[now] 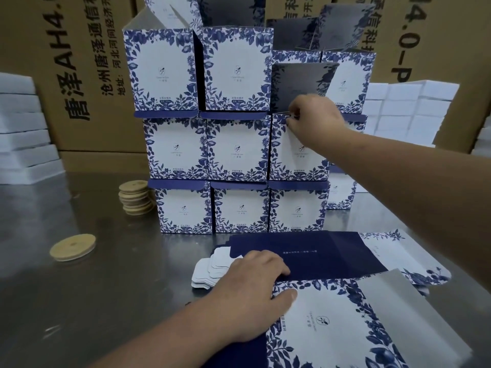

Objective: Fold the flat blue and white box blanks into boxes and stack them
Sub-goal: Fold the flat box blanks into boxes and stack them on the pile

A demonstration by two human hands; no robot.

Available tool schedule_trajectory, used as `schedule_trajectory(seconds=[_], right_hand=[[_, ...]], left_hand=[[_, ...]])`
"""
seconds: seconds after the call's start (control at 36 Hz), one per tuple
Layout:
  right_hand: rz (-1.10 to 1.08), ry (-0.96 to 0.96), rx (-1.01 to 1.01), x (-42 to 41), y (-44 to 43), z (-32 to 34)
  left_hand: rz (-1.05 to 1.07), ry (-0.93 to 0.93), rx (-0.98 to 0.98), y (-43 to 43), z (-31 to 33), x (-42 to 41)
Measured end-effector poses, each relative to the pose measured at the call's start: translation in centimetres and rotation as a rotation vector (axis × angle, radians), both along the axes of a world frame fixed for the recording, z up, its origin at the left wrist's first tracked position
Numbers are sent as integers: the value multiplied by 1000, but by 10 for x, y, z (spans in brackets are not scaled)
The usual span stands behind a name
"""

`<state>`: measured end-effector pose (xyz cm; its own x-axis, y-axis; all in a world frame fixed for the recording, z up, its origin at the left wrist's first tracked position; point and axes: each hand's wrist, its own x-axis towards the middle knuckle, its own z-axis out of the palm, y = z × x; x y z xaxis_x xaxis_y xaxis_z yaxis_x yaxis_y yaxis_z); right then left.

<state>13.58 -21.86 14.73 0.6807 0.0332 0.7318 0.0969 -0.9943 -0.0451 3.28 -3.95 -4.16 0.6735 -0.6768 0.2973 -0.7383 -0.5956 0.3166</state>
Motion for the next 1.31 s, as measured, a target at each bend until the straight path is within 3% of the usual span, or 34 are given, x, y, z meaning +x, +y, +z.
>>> schedule_trajectory(seconds=[0.33, 0.53, 0.67, 1.31], right_hand=[[135, -86, -38, -28, -5, -26], [154, 292, -129, -38, -9, -84], [111, 523, -75, -27, -13, -115], [102, 503, -4, -15, -15, -129]], left_hand=[[11, -7, 16, -1, 3, -2], [15, -18, 8, -1, 2, -2], [18, -15, 8, -2, 2, -1], [20, -16, 17, -2, 2, -1]])
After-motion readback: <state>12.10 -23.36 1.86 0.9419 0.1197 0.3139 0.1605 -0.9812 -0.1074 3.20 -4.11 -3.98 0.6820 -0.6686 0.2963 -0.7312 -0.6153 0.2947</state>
